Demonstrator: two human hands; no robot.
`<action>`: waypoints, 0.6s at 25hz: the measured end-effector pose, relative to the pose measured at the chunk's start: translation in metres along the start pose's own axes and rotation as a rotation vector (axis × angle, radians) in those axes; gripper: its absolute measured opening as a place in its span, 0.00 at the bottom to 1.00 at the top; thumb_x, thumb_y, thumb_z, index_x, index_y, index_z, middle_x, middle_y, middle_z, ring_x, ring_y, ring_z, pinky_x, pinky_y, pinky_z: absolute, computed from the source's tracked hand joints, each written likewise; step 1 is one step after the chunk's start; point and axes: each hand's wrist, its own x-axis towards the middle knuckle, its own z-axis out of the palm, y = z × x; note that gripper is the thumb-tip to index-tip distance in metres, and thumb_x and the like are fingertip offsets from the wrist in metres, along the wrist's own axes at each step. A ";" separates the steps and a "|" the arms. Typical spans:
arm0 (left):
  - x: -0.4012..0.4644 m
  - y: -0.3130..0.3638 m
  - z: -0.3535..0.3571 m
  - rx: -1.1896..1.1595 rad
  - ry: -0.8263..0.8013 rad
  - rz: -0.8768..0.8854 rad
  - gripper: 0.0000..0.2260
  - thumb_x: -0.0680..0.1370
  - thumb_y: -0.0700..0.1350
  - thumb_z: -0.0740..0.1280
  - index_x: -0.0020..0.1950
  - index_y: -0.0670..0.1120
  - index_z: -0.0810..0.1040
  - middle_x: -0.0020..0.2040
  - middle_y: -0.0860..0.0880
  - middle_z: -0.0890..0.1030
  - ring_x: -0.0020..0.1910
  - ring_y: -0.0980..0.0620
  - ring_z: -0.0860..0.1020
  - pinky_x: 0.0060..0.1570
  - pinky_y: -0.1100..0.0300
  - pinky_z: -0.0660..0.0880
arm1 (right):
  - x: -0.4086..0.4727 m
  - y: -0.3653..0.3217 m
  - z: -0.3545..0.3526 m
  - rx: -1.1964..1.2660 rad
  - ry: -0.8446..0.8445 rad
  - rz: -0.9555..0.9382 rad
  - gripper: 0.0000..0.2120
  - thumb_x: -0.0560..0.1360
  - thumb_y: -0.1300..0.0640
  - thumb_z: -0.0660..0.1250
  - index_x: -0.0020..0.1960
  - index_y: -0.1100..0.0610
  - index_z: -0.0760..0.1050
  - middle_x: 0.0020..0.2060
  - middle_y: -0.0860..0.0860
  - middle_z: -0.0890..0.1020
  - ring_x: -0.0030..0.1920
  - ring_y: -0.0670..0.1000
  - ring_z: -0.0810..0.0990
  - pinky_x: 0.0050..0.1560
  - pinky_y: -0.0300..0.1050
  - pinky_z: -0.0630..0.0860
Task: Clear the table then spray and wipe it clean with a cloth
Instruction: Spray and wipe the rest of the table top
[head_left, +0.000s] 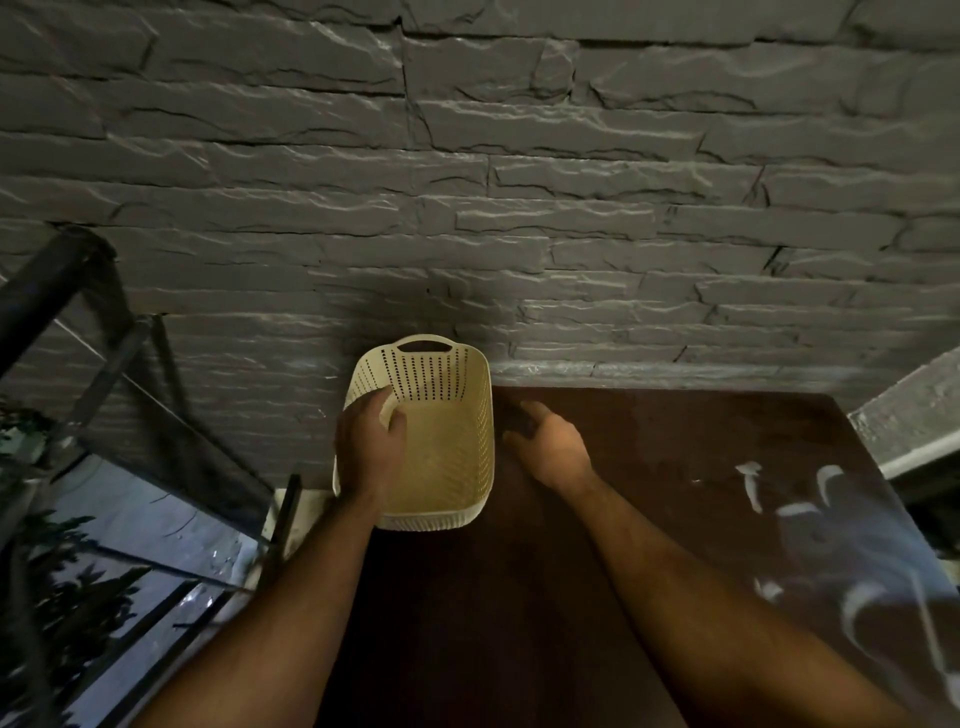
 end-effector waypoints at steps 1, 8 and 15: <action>-0.007 0.011 0.003 -0.006 -0.002 0.031 0.16 0.77 0.43 0.67 0.64 0.44 0.77 0.61 0.45 0.79 0.62 0.45 0.75 0.61 0.49 0.72 | -0.005 0.004 -0.004 -0.006 0.014 -0.006 0.30 0.77 0.48 0.68 0.76 0.52 0.65 0.66 0.56 0.78 0.59 0.53 0.80 0.57 0.49 0.79; -0.051 0.071 0.032 -0.074 -0.107 0.194 0.13 0.77 0.42 0.67 0.61 0.42 0.79 0.59 0.44 0.80 0.60 0.45 0.76 0.59 0.52 0.73 | -0.048 0.027 -0.051 -0.057 0.048 -0.031 0.26 0.77 0.48 0.68 0.72 0.53 0.69 0.64 0.56 0.78 0.58 0.53 0.80 0.58 0.52 0.80; -0.107 0.152 0.061 -0.137 -0.189 0.323 0.13 0.78 0.46 0.66 0.62 0.45 0.78 0.59 0.47 0.80 0.59 0.49 0.76 0.59 0.53 0.73 | -0.092 0.062 -0.135 -0.182 0.094 -0.033 0.19 0.77 0.48 0.69 0.65 0.53 0.75 0.59 0.52 0.81 0.59 0.52 0.80 0.60 0.51 0.78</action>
